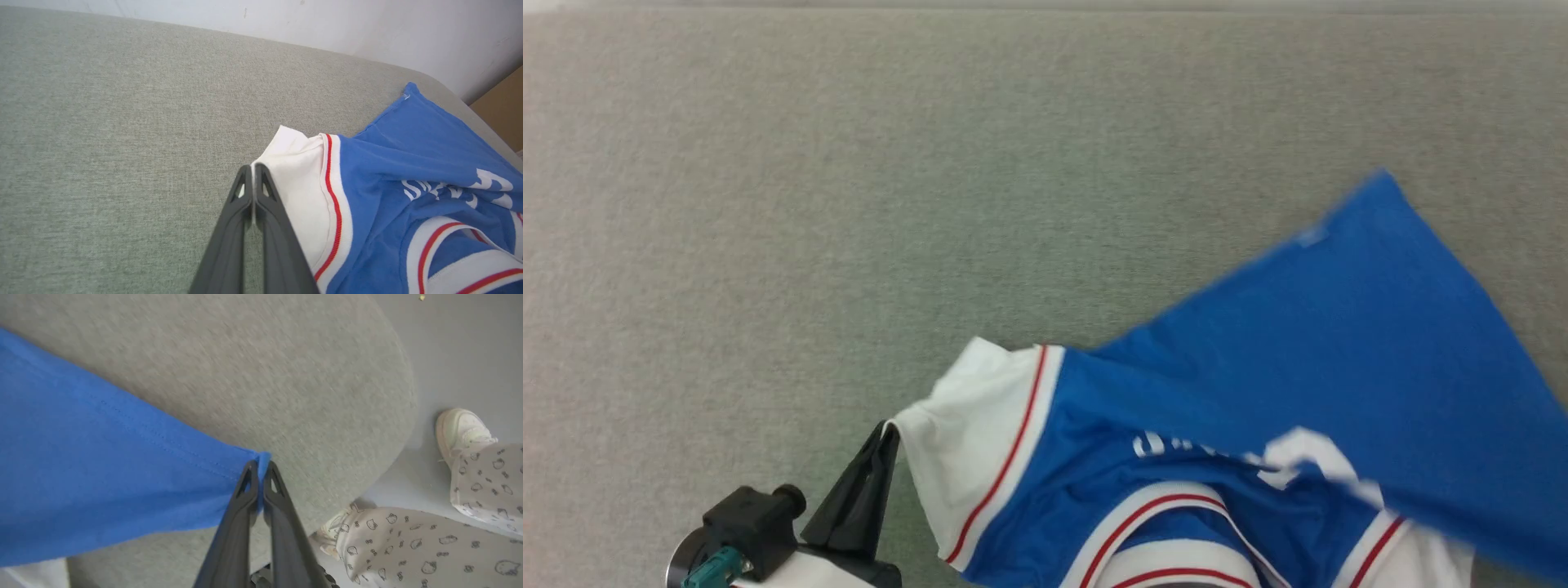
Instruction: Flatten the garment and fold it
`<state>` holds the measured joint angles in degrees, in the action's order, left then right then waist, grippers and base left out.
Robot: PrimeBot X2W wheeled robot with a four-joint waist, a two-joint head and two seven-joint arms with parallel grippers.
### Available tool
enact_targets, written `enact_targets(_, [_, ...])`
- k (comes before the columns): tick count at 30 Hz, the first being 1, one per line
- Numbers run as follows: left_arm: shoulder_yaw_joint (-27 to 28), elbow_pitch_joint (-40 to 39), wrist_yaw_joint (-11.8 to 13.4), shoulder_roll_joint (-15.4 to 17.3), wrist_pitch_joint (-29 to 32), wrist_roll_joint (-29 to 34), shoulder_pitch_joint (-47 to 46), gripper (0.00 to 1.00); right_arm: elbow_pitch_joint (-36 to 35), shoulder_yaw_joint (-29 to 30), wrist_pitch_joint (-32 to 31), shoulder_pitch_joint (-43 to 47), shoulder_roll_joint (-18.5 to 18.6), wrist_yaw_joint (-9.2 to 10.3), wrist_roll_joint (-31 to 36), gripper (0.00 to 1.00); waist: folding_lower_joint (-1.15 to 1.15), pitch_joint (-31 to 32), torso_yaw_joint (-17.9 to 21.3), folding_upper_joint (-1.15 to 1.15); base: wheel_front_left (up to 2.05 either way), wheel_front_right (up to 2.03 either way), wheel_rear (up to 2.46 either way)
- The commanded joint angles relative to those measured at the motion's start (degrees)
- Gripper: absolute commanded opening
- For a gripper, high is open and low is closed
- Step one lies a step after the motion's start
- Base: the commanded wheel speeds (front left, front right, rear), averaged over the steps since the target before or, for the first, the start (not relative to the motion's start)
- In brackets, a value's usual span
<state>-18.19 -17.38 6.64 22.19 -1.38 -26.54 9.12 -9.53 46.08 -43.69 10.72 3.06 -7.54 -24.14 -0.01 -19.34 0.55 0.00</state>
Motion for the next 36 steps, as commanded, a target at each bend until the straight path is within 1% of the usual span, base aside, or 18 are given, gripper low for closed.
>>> enact_targets(1, [0.3, 0.1, 0.3, 0.3, -0.2, -0.4, 0.5, 0.0, 0.7, -0.2, 0.5, 0.9, -0.1, 0.05, -0.1, 0.0, 0.01, 1.1, 1.3, 0.0, 0.0, 0.0, 0.0])
enact_targets(3, [0.6, -0.1, 0.6, 0.6, 0.0, -0.6, 1.1, 0.0, 3.7, -1.7, 3.1, 3.0, -0.2, 0.05, 0.1, 0.0, 0.01, 1.4, 1.9, 0.0, 0.0, 0.0, 0.0])
enact_targets(5, [0.7, -0.2, 0.6, 1.1, 0.3, -0.6, 1.5, 0.0, 6.5, -3.5, 6.0, 2.8, -0.2, 0.05, -0.5, 0.0, 0.01, 1.9, 2.4, 0.0, 0.0, 0.0, 0.0])
enact_targets(6, [0.7, -0.3, 0.7, 1.3, 0.5, -0.6, 1.5, 0.0, 7.1, -4.3, 7.8, 2.0, -0.2, 0.05, -0.6, 0.48, 0.01, 2.2, 2.5, 0.0, 0.0, 0.0, 0.0])
enact_targets(7, [0.7, -0.4, 0.6, 1.4, 0.7, -0.7, 1.4, 0.0, 7.4, -5.3, 9.6, 1.1, -0.2, 0.05, -0.4, 1.0, 0.01, 2.5, 2.6, 0.0, 0.0, 0.0, 0.0])
enact_targets(9, [0.5, -0.6, 0.5, 1.5, 1.1, -0.8, 1.3, 0.0, 6.6, -7.3, 12.3, -1.0, -0.2, 0.05, -0.2, 1.0, 0.01, 3.2, 2.6, 0.0, 0.0, 0.0, 0.0])
enact_targets(10, [0.4, -0.7, 0.5, 1.5, 1.3, -0.8, 1.3, 0.0, 4.9, -8.9, 13.2, -1.8, -0.2, 0.05, 0.5, 1.0, 0.01, 3.4, 2.5, 0.0, 0.0, 0.0, 0.0])
enact_targets(13, [0.1, -0.9, 0.4, 1.6, 1.5, -0.8, 1.2, 0.0, -2.6, -12.4, 14.5, -5.3, -0.2, 0.05, 2.0, 1.0, 0.01, 3.9, 2.2, 0.0, 0.0, 0.0, 0.0])
enact_targets(16, [-0.5, -1.1, 0.2, 1.4, 1.5, -0.8, 0.6, 0.0, -10.5, -16.7, 12.9, -9.6, 2.0, 0.05, 2.9, 1.0, 0.01, 3.8, 1.3, 0.0, 0.0, 0.0, 0.0])
enact_targets(17, [-0.7, -1.2, 0.1, 1.2, 1.5, -0.7, 0.3, 0.0, -12.2, -18.6, 11.9, -11.3, 2.9, 0.05, 3.0, 1.0, 0.01, 3.6, 0.9, 0.0, 0.0, 0.0, 0.0])
enact_targets(19, [-1.2, -1.2, -0.1, 1.0, 1.4, -0.5, -0.4, 0.0, -13.3, -21.6, 9.9, -15.0, 4.9, 0.05, 3.8, 1.0, 0.01, 2.9, 0.1, 0.0, 0.0, 0.0, 0.0])
enact_targets(20, [-1.4, -1.2, -0.3, 0.9, 1.4, -0.4, -0.8, 0.0, -12.9, -23.6, 8.9, -16.7, 6.3, 0.05, 4.4, 1.0, 0.01, 2.4, -0.4, 0.0, 0.0, 0.0, 0.0])
enact_targets(22, [-1.9, -1.0, -0.7, 0.7, 1.3, -0.3, -1.7, 0.0, -10.5, -26.2, 7.2, -20.6, 7.8, 0.05, 5.0, 1.0, 0.01, 1.3, -1.4, 0.0, 0.0, 0.0, 0.0])
enact_targets(24, [-2.5, -0.8, -1.1, 0.4, 1.3, -0.1, -2.8, 0.0, -6.4, -28.8, 5.3, -23.7, 10.5, 0.05, 6.5, 1.0, 0.01, 0.0, -2.7, 0.0, 0.0, 0.0, 0.0])
enact_targets(25, [-2.9, -0.6, -1.3, 0.3, 1.3, 0.1, -3.4, 0.0, -4.2, -29.5, 4.6, -25.0, 11.1, 0.05, 7.0, 1.0, 0.01, -0.6, -3.3, 0.0, 0.0, 0.0, 0.0])
enact_targets(27, [-3.6, -0.3, -1.8, -0.1, 1.3, 0.3, -4.6, 0.0, -0.2, -31.3, 3.0, -26.7, 13.3, 0.05, 8.5, 1.0, 0.01, -1.8, -4.6, 0.0, 0.0, 0.0, 0.0])
enact_targets(31, [-4.7, 0.5, -2.3, -0.9, 1.2, 0.6, -6.5, 0.0, 6.2, -33.4, 1.4, -28.8, 16.7, 0.05, 9.7, 1.0, 0.01, -4.0, -6.7, 0.0, 0.0, 0.0, 0.0])
enact_targets(36, [-5.1, 1.1, -2.4, -1.3, 0.9, 0.9, -7.8, 0.0, 10.2, -34.8, 1.7, -30.2, 19.0, 0.05, 9.0, 1.0, 0.01, -6.2, -8.4, 0.0, 0.0, 0.0, 0.0])
